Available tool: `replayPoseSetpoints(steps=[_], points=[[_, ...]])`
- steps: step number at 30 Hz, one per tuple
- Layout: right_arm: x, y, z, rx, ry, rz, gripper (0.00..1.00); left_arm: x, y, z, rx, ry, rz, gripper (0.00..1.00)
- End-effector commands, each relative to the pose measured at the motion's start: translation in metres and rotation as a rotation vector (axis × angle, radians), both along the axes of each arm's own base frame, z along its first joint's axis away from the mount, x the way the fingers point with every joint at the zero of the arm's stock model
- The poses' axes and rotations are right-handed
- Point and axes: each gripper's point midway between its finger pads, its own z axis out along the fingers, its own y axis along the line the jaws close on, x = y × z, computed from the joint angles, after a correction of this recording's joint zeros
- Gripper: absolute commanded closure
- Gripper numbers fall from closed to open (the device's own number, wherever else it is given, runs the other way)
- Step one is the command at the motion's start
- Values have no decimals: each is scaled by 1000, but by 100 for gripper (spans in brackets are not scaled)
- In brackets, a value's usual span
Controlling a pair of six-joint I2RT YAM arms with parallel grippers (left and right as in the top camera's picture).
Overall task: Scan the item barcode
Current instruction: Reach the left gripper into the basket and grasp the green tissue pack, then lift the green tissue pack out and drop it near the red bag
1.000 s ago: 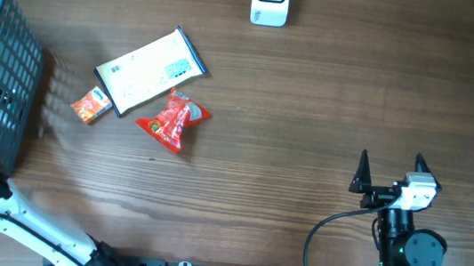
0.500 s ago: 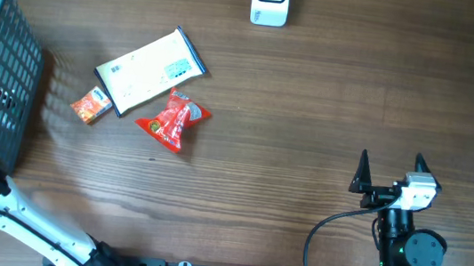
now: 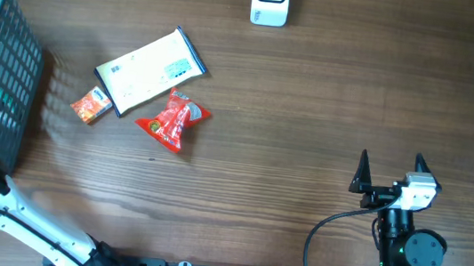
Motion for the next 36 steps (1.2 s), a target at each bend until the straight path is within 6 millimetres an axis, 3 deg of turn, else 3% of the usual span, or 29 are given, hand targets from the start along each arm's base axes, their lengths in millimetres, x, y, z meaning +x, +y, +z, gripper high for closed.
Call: replayPoseSetpoints(steps=[1, 5, 6, 9, 13, 16, 18, 21, 27, 31, 36], points=[[0, -3, 2, 7, -9, -17, 0, 10, 35, 63, 73, -81, 157, 96], [0, -3, 2, 7, -9, -17, 0, 15, 51, 175, 258, -234, 169, 96], [0, -3, 2, 7, -9, -17, 0, 15, 51, 195, 292, -269, 178, 96], [0, -3, 2, 7, -9, -17, 0, 16, 43, 281, 377, -458, 288, 96], [0, -3, 2, 7, -9, -17, 0, 20, -6, 349, 257, -688, 302, 96], [0, -3, 2, 7, -9, -17, 0, 28, -70, 377, 11, -813, 186, 96], [0, -3, 2, 7, -9, -17, 0, 30, -100, 373, -72, -783, 139, 96], [0, -3, 2, 7, -9, -17, 0, 34, -134, 349, -55, -682, 5, 96], [0, -3, 2, 7, -9, -17, 0, 68, -211, 299, -55, -484, -196, 96], [0, -3, 2, 7, -9, -17, 0, 71, -240, 238, 117, -227, -302, 96], [0, -3, 2, 7, -9, -17, 0, 51, -277, 157, 216, 98, -355, 96]])
